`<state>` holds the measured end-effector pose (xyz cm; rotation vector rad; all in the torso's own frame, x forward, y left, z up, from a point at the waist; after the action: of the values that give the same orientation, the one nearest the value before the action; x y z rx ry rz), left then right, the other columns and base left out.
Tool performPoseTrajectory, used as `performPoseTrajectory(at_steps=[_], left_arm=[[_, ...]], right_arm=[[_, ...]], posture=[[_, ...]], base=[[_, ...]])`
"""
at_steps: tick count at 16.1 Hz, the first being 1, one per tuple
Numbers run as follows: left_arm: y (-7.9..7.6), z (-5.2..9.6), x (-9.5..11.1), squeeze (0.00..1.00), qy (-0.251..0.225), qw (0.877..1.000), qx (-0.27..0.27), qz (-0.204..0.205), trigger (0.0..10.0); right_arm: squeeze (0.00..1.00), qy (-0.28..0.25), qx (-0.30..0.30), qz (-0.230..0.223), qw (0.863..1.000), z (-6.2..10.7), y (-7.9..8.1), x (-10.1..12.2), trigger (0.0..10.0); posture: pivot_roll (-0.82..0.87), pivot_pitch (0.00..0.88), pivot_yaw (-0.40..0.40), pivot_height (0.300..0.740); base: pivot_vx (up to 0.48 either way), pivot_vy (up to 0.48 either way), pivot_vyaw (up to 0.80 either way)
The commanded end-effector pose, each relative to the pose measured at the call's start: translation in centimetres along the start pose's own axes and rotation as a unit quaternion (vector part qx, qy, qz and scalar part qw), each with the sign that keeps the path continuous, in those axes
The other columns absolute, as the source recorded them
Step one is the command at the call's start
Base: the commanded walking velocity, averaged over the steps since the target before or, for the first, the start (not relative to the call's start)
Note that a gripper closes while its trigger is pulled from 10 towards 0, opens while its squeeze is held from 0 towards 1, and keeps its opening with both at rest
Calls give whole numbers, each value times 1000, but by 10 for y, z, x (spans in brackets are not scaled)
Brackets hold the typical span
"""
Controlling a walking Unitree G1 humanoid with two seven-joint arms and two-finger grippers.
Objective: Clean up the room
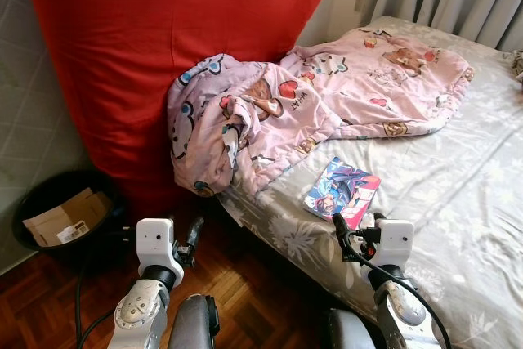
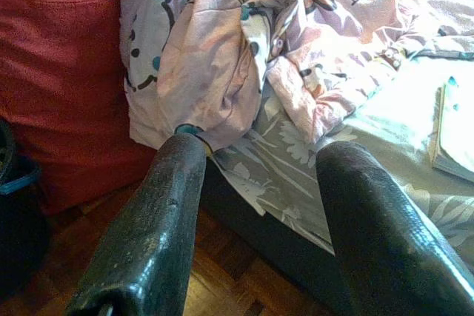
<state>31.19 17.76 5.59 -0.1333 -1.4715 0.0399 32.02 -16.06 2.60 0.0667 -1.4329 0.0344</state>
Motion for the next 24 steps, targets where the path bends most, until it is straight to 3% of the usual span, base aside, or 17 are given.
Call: performPoseTrajectory(at_steps=[1,15,20,24], left_arm=[[-2,-2,-1,0,4,1000,-6,-1,10000],[-4,-2,-2,0,7,1000,-15,4,10000],[-4,-5,1,0,9,1000,-29,-7,10000],[-5,-14,11,0,0,998,-48,-27,10000]], right_arm=[[0,5,-4,-4,1000,-1,-2,-2,10000],[0,28,-22,-14,999,-5,-7,-10,10000],[0,37,-43,-21,998,-21,-19,-6,10000],[0,86,-64,-17,994,-36,-31,-16,10000]], posture=[[-66,44,-37,599],[-65,48,-37,599],[-56,60,-30,599],[-35,83,-22,599]], base=[[296,0,0],[328,0,0],[266,0,0],[0,0,0]])
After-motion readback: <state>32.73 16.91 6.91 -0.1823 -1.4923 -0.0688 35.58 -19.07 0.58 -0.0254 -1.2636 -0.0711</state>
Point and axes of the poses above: a point about 5 cm out from each wrist's last joint towards the gripper, its own z axis pointing back from the gripper into the wrist, its own x axis along the axis of the wrist's last joint, y = z × x, the point moved 6 cm from there along -z, pointing out of the wrist towards the gripper, and after that the axes turned 4 degrees about z, right-handed, at the moved point
